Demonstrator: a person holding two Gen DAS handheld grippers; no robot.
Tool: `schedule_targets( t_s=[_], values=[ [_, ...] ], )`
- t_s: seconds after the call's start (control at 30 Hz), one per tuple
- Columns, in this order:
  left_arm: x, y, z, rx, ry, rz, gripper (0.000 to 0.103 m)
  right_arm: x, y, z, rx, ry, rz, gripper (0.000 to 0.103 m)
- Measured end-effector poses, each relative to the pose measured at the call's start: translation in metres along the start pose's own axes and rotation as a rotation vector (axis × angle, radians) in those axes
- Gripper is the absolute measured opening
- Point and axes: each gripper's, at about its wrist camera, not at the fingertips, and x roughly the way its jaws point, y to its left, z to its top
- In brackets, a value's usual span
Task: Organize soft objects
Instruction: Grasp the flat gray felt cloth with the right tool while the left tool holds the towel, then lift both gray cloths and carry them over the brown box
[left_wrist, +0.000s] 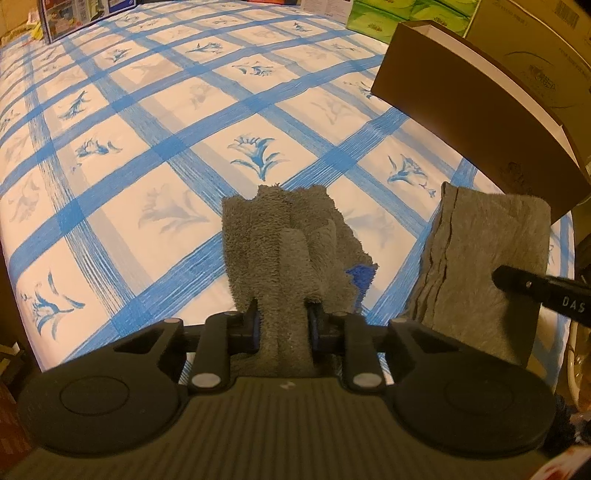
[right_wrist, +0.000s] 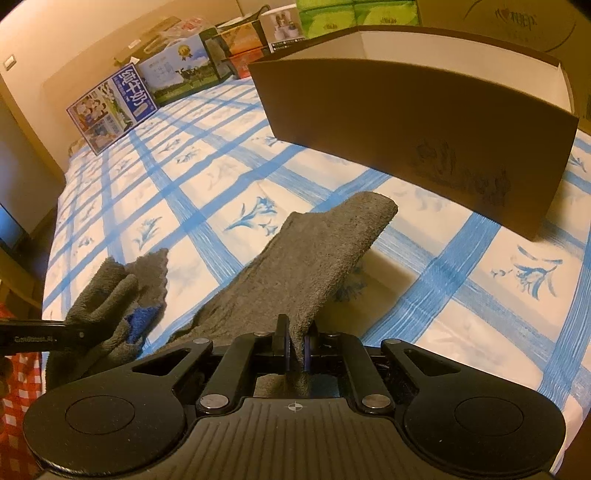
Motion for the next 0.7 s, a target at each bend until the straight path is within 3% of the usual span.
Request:
schedule_targets(
  t_s=[0.7],
  values=[
    [-0.034,-0.012,0.011,0.045,-0.056,-0.028,0.016,-0.048,0.012,0.020,-0.029,-0.067,0.041,0.006]
  ],
)
